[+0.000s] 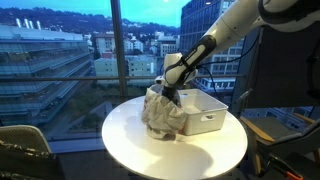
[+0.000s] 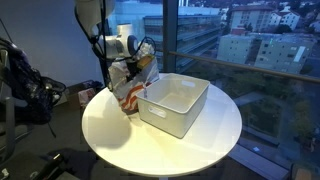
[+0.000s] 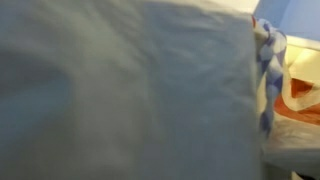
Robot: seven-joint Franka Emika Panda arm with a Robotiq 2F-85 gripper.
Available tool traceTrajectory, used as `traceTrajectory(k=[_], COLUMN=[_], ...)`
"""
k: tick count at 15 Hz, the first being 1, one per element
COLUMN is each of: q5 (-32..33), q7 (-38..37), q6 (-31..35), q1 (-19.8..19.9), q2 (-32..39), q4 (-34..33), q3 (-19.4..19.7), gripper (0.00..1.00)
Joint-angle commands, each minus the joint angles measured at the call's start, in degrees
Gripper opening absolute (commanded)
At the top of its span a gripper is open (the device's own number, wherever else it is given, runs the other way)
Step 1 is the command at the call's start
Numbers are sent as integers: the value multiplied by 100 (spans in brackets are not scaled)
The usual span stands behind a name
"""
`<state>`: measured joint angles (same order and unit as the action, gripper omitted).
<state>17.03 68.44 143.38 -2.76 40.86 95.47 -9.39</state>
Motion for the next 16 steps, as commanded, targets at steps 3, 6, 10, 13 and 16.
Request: traceTrajectory(k=[3,6,10,13,16], q5=[-107,-170,-342,-588,-838], q7=[130,44,-100,-193,-373], q6=[-186,-295,-528,-857,-1324], q1=[45,55,65,77,52], q2=[-182,-317,-576,-904,-1250], q4=[97,199,288,359,364], q3=[-17,-12,-30,-76,-80], gripper=[42,18,2,5,5])
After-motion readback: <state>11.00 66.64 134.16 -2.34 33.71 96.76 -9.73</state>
